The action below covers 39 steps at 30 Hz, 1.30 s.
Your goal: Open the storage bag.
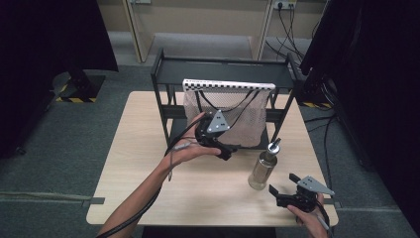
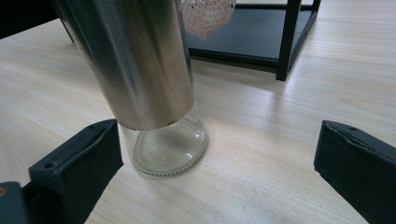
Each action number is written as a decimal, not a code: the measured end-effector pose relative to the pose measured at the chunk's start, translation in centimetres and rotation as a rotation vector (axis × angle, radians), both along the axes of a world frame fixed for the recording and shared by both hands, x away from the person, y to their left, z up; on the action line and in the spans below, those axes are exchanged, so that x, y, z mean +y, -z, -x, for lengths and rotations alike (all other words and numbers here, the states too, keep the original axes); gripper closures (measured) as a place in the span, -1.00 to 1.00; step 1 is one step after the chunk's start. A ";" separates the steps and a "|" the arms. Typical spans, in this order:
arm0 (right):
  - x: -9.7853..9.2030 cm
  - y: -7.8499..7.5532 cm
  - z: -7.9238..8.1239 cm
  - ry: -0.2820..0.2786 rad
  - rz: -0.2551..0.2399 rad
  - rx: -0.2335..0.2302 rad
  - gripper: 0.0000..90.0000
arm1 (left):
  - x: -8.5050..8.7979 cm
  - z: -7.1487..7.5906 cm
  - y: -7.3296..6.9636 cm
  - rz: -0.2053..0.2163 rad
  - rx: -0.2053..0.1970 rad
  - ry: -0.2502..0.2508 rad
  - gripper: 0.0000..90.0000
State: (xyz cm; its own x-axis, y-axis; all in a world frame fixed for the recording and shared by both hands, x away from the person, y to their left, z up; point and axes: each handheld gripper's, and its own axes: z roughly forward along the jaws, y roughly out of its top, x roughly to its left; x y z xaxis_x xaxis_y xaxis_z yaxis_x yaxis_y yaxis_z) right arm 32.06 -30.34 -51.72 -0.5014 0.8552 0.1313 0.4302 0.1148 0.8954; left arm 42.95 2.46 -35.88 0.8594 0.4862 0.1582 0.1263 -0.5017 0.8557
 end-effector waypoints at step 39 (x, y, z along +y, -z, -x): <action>-0.4 0.3 -0.1 0.002 -0.011 0.008 -0.98 | 0.5 2.2 0.0 0.014 0.148 0.206 -0.86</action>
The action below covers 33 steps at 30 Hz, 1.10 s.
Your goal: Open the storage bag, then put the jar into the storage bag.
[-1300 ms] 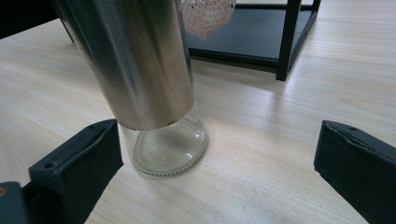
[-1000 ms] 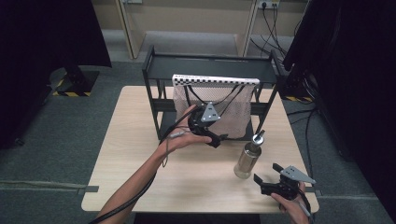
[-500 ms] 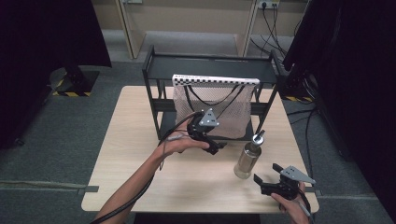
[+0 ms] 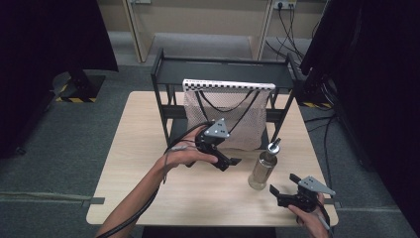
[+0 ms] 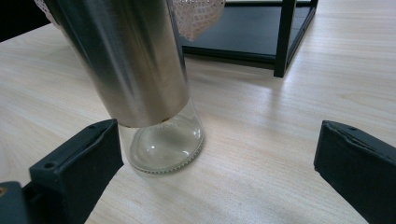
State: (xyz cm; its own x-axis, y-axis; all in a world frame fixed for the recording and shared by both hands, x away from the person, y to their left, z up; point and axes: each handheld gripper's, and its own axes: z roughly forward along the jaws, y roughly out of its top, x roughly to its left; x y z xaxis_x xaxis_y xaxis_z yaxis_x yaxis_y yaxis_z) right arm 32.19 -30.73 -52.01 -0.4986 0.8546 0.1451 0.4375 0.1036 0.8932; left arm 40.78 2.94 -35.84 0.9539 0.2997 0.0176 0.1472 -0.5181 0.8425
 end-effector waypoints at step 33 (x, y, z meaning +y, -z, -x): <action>0.0 -0.7 0.3 -0.001 -0.024 -0.016 -0.98 | 0.8 0.9 -1.6 0.081 0.047 0.080 -0.87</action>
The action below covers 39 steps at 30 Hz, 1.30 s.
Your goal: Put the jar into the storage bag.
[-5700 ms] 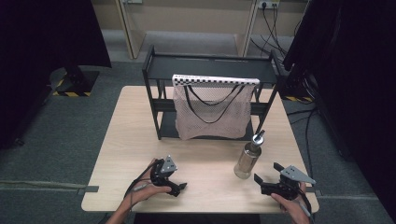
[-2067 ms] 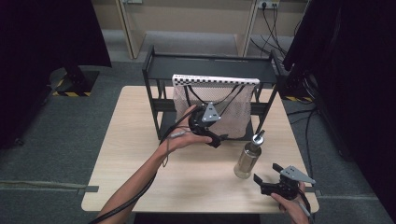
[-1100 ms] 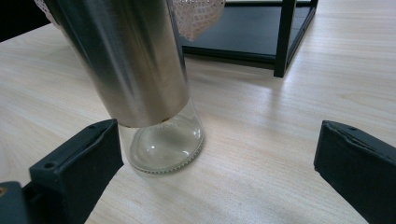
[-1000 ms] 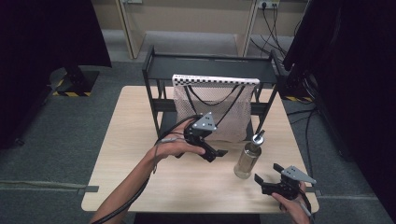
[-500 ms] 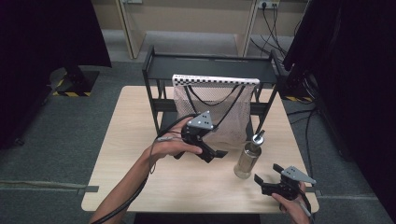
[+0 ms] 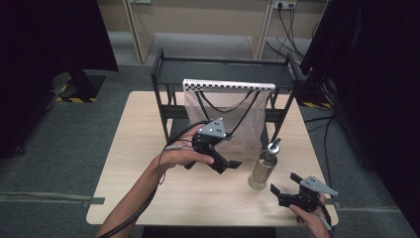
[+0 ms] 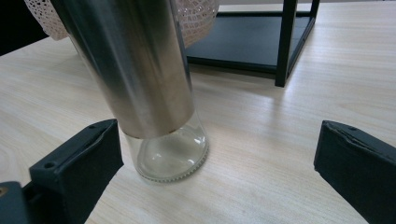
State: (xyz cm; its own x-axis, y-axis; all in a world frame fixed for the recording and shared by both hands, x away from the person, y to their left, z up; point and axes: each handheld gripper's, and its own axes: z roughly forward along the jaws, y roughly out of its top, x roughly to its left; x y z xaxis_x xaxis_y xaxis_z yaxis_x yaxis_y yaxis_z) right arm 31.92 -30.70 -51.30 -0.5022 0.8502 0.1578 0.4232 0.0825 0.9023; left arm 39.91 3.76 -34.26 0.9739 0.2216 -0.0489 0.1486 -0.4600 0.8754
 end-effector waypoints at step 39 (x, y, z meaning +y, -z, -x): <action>2.9 -8.4 0.4 -0.094 -0.038 -0.212 -0.62 | -0.1 0.3 -0.5 -0.022 -0.010 0.010 -0.87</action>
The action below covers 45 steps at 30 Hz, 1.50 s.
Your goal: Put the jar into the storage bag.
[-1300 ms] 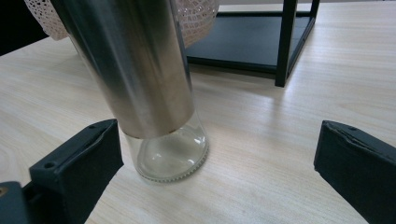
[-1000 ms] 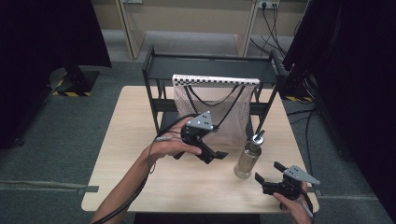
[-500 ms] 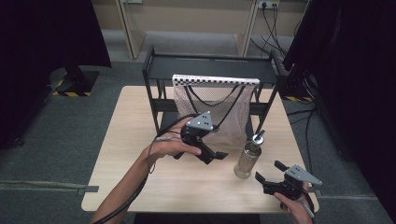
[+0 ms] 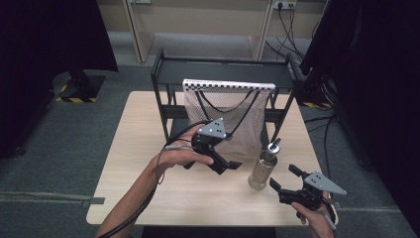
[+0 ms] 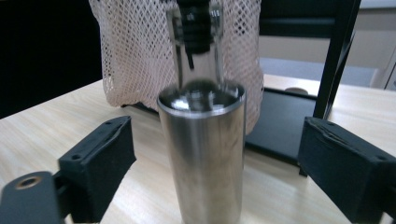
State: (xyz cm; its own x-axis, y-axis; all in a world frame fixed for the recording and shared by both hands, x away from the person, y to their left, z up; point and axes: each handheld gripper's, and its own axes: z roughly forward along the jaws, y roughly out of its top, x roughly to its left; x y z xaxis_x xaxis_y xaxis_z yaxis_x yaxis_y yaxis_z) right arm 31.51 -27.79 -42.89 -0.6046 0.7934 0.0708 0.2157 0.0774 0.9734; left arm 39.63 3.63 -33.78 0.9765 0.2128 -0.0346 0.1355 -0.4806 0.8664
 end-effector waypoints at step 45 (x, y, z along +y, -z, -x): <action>2.1 -2.8 -2.5 -0.054 0.049 -0.084 0.39 | 0.0 -0.1 -0.1 -0.003 0.009 0.003 -0.87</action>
